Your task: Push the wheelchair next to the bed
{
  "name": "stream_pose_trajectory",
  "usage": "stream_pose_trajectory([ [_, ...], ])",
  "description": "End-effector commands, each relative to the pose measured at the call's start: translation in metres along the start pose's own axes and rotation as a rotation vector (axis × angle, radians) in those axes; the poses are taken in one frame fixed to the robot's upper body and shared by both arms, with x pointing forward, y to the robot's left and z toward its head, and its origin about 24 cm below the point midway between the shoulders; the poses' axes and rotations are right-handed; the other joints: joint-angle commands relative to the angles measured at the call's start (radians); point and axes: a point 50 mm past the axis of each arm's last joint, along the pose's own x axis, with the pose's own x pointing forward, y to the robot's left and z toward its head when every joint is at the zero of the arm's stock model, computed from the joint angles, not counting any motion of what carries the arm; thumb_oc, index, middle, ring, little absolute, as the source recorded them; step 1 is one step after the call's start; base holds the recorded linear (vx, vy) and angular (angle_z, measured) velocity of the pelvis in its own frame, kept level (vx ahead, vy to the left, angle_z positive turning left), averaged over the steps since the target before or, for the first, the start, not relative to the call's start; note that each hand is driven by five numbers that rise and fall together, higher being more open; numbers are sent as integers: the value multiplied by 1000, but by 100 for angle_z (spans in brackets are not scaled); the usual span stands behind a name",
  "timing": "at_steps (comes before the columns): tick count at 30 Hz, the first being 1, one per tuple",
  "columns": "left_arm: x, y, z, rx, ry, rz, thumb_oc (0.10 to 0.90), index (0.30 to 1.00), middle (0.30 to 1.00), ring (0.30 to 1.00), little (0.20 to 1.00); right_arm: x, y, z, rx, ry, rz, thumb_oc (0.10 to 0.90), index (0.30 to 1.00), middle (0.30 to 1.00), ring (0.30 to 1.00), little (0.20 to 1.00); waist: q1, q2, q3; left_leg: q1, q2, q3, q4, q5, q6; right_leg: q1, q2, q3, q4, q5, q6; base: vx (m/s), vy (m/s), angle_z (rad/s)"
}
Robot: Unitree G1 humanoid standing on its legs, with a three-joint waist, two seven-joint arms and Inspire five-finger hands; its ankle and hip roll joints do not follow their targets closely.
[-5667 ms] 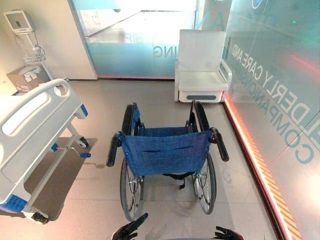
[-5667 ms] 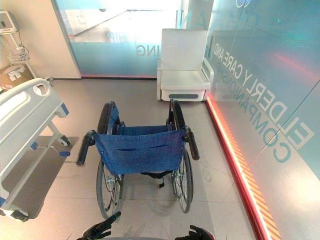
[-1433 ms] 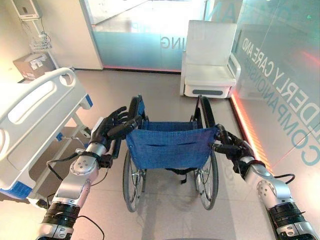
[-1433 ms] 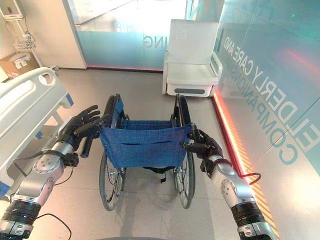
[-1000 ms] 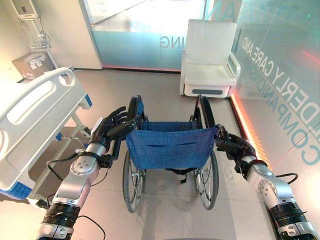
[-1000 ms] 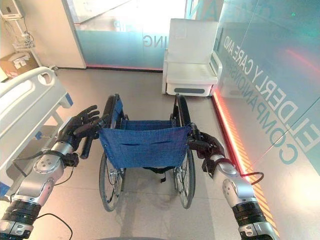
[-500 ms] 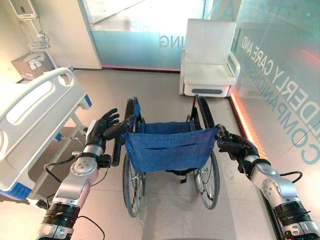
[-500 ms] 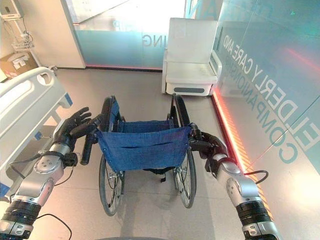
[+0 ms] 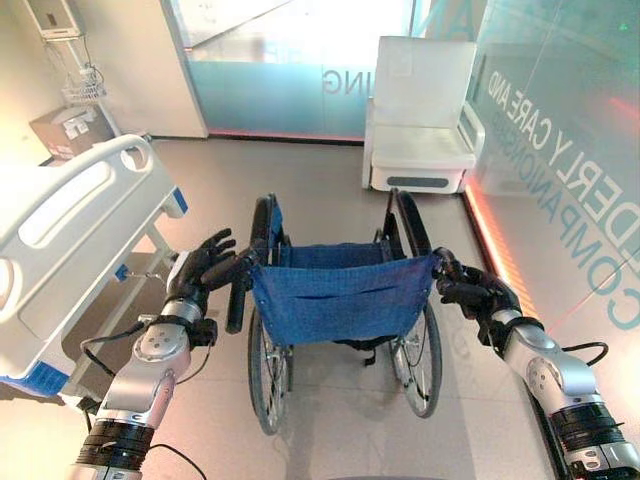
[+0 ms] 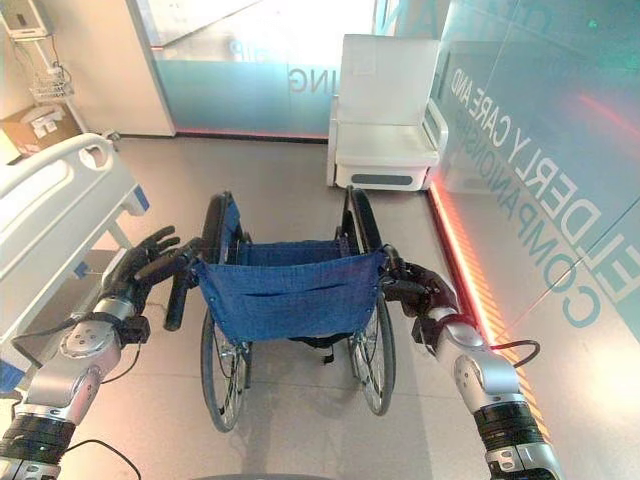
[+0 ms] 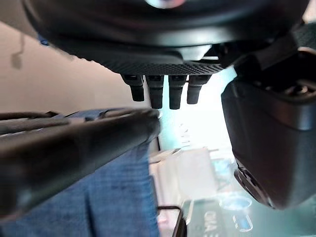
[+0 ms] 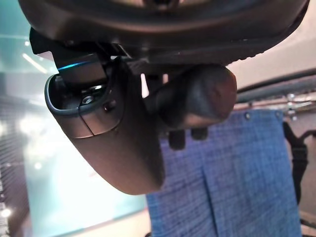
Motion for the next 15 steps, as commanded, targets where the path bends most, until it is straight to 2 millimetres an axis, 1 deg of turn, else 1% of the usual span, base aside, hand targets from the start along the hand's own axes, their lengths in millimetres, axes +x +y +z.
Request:
stream_pose_trajectory([
  [1, 1, 7, 64, 30, -261, -23, 800, 900, 900, 900, 900, -10, 36, 58, -15, -256, 226, 400, 300, 300, 300, 300, 28, -15, -41, -17, -50, 47, 10, -13, 11, 22, 26, -55, 3, -7, -25, -15, -20, 5],
  [3, 0, 8, 63, 51, -245, -34, 800, 900, 900, 900, 900, -10, 34, 57, -16, -253, 222, 400, 300, 300, 300, 300, 29, -12, -38, -18, -49, 45, 10, -11, 9, 22, 27, -58, 3, -7, -25, -17, -22, 7],
  [7, -4, 16, 62, 95, -221, -21, 800, 900, 900, 900, 900, -10, 30, 56, -17, -250, 208, 400, 300, 300, 300, 300, 35, -4, -34, -20, -47, 36, 10, -5, 6, 22, 31, -61, 3, -8, -27, -25, -23, 7],
  [15, -5, 29, 65, 168, -198, 6, 800, 900, 900, 900, 900, -6, 29, 56, -20, -243, 186, 400, 300, 300, 300, 300, 49, 6, -34, -23, -40, 24, 10, 5, -4, 26, 35, -76, 3, -13, -31, -18, -34, 10],
])
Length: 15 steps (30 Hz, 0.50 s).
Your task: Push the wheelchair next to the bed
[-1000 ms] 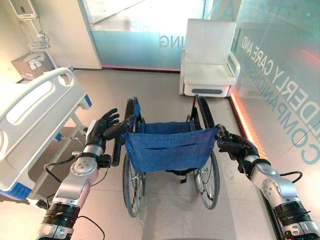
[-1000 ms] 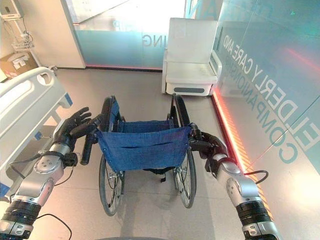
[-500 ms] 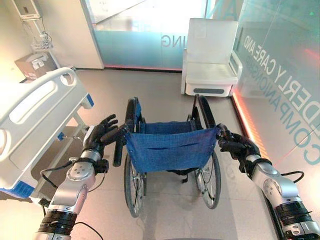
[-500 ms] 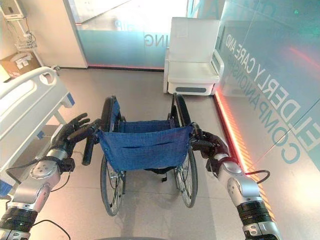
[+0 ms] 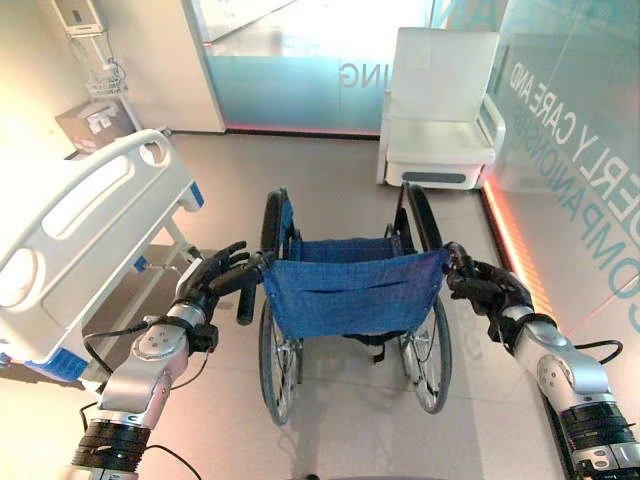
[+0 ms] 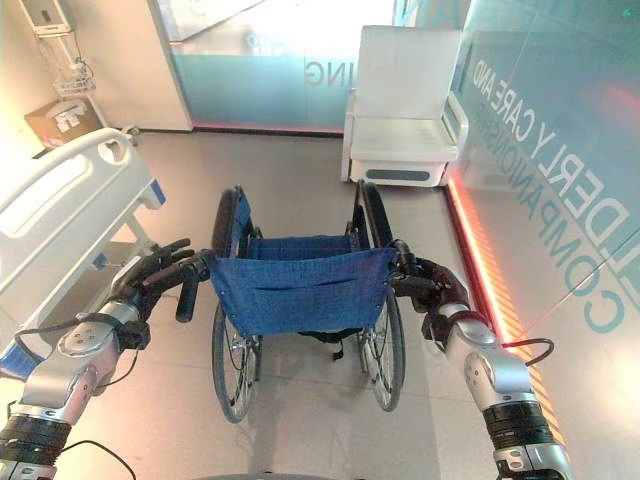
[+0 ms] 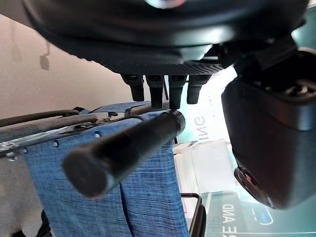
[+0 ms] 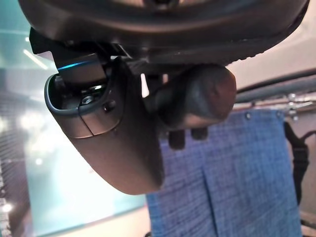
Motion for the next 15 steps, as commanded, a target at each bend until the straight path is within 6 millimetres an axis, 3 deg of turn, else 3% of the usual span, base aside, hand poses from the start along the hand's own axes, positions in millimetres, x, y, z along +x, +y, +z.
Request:
stream_pose_trajectory([
  [1, -8, 33, 65, 157, -239, 91, 800, 900, 900, 900, 900, -3, 42, 46, 1, -219, 220, 400, 300, 300, 300, 300, 39, -16, -52, -11, -39, 66, 10, -4, -1, 16, 34, -41, 3, -8, -31, -8, -36, 8],
  [8, -9, 44, 67, 119, -224, 132, 800, 900, 900, 900, 900, 0, 42, 48, -1, -217, 212, 400, 300, 300, 300, 300, 42, -5, -52, -14, -33, 64, 10, 3, -9, 18, 34, -50, 3, -12, -36, -4, -12, 1],
  [15, -5, 33, 59, 85, -176, 19, 800, 900, 900, 900, 900, 1, 44, 47, -4, -210, 204, 400, 300, 300, 300, 300, 42, 2, -49, -14, -29, 62, 10, 10, -15, 24, 35, -52, 3, -13, -38, 0, -14, 7],
])
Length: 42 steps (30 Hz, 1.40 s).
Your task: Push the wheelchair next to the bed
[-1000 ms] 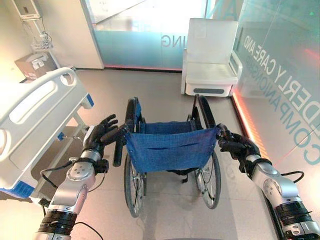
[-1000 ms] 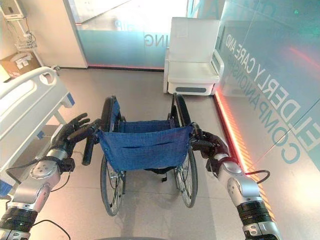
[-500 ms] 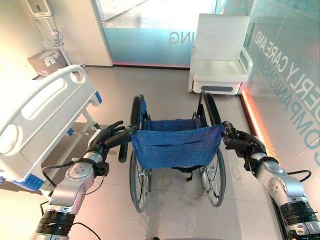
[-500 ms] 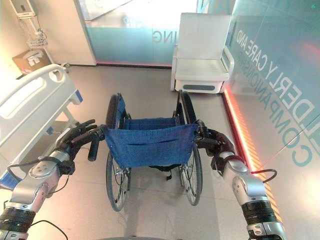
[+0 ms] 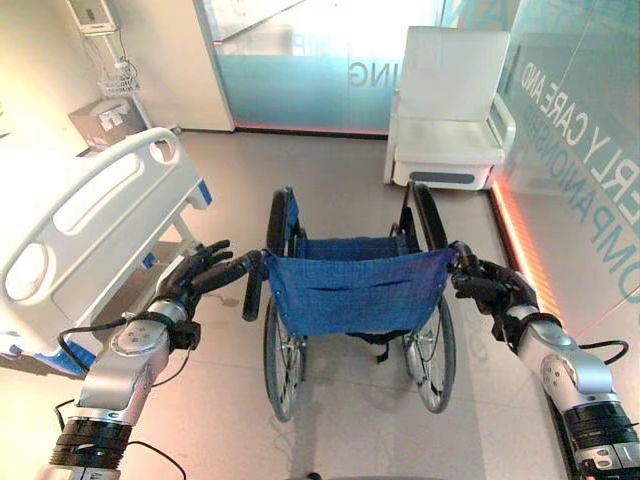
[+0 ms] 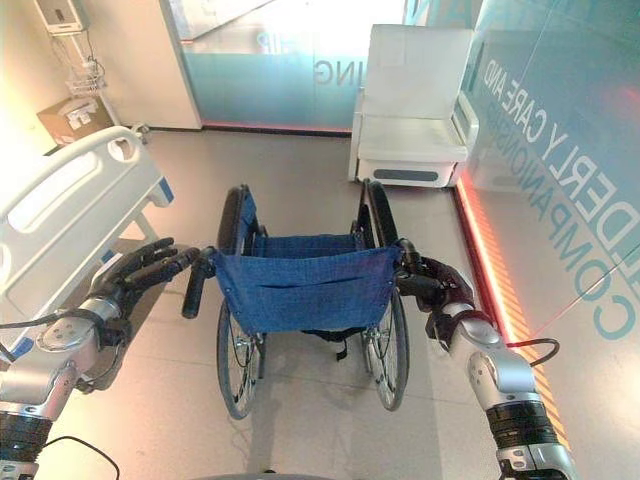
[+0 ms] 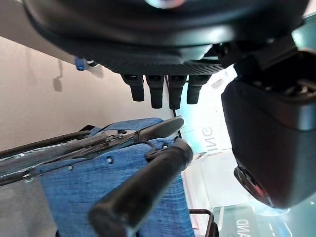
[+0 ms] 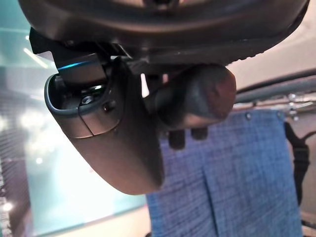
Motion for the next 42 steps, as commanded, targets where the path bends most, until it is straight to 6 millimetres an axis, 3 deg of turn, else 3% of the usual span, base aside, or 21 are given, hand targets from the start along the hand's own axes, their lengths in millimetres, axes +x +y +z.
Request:
stream_pose_trajectory([
  [1, -3, 11, 53, 50, -214, -23, 800, 900, 900, 900, 900, 1, 49, 45, -11, -204, 223, 400, 300, 300, 300, 300, 41, -4, -53, -12, -30, 71, 4, 2, -13, 14, 34, -29, 3, -8, -36, 2, -14, 6],
  [23, 12, -12, 43, 105, -81, -193, 800, 900, 900, 900, 900, 1, 54, 40, -20, -180, 245, 400, 300, 300, 300, 300, 17, 2, -52, -7, -24, 91, 4, 13, -17, 15, 36, -18, 3, 1, -30, 0, -1, 0],
  [34, 21, -18, 63, 132, -201, -91, 800, 900, 900, 900, 900, 3, 64, 34, -25, -146, 269, 400, 300, 300, 300, 300, 2, -7, -55, 1, -26, 91, 4, 6, -10, 18, 39, -6, 3, 3, -31, 1, -1, 0],
  [42, 21, -27, 58, 143, -224, -74, 800, 900, 900, 900, 900, 2, 66, 28, -27, -136, 278, 400, 300, 300, 300, 300, 0, -14, -55, 3, -27, 81, 4, 1, -6, 17, 42, 3, 3, 0, -32, 2, -1, 0],
])
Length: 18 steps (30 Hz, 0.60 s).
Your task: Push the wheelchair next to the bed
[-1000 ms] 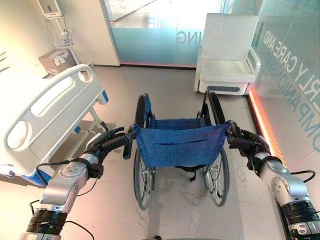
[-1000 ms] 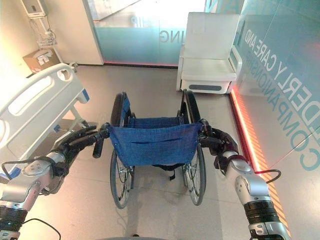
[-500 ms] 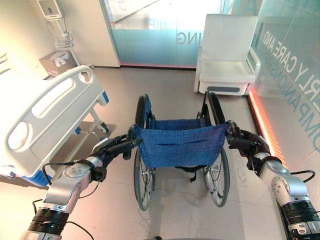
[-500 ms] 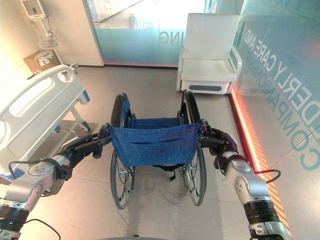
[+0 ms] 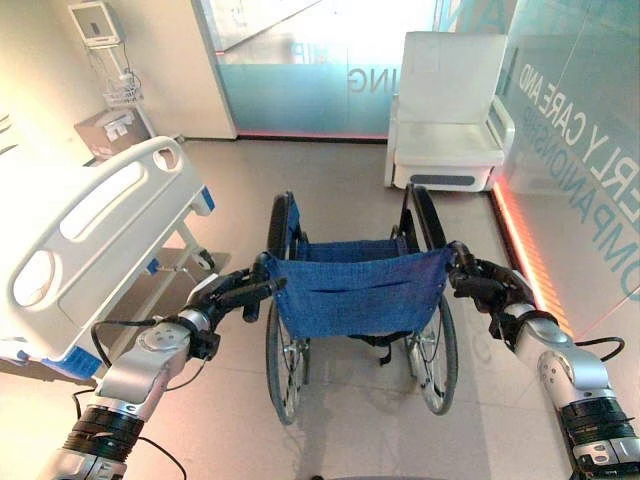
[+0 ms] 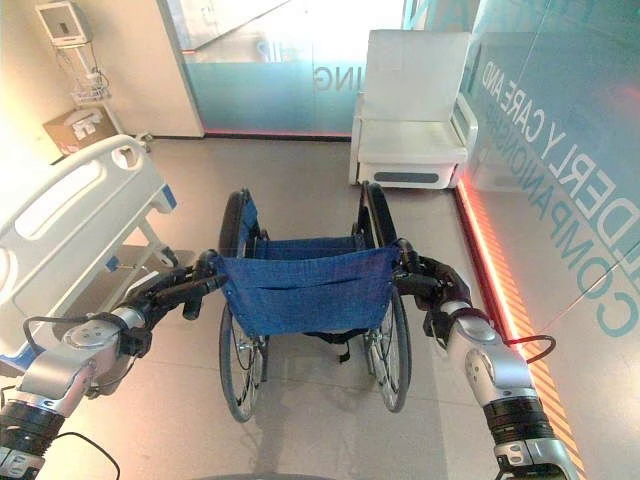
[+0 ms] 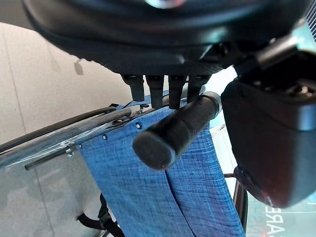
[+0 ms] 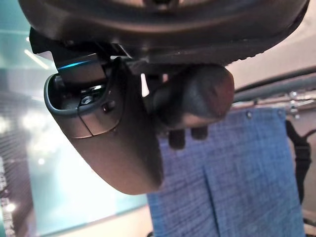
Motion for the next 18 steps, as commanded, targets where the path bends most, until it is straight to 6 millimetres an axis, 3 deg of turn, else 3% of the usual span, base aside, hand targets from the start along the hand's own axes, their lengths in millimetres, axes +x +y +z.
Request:
stream_pose_trajectory([
  [1, 3, 8, 72, 68, -333, 56, 800, 900, 900, 900, 900, -1, 58, 29, -15, -150, 265, 400, 300, 300, 300, 300, 18, -29, -55, -19, -29, 70, 3, -3, -6, 3, 40, -5, 2, 0, -30, 0, 0, 0],
  [13, 10, -19, 63, 101, -299, -52, 800, 900, 900, 900, 900, -2, 62, 23, -25, -136, 285, 400, 300, 300, 300, 300, 11, -36, -58, -10, -32, 65, 3, -9, 2, 3, 42, 7, 2, 1, -27, 9, 0, -4],
  [14, 11, -20, 62, 104, -298, -55, 729, 794, 794, 794, 794, -2, 62, 23, -26, -136, 285, 400, 300, 300, 300, 300, 11, -37, -58, -10, -33, 65, 3, -9, 2, 3, 42, 8, 2, 1, -27, 0, 0, 0],
  [15, 11, -24, 62, 127, -295, -94, 524, 486, 486, 486, 486, -3, 63, 24, -31, -137, 288, 400, 300, 300, 300, 300, 9, -37, -57, -9, -33, 65, 3, -10, 2, 2, 43, 11, 2, 1, -26, 0, 0, 0],
  [16, 11, -25, 63, 131, -296, -99, 524, 486, 486, 486, 486, -3, 63, 24, -32, -138, 288, 400, 300, 300, 300, 300, 9, -37, -57, -8, -33, 65, 3, -10, 3, 3, 43, 11, 2, 2, -26, 0, 0, 0],
  [17, 11, -27, 63, 156, -299, -127, 400, 300, 300, 300, 300, -3, 63, 26, -34, -139, 290, 400, 300, 300, 300, 300, 7, -36, -57, -7, -33, 65, 3, -11, 2, 2, 43, 14, 2, 2, -24, 0, 0, 0],
  [18, 11, -28, 64, 164, -300, -139, 400, 300, 300, 300, 300, -3, 63, 26, -35, -140, 291, 400, 300, 300, 300, 300, 6, -36, -57, -7, -34, 64, 3, -11, 3, 2, 44, 15, 2, 3, -24, 0, 0, 0],
])
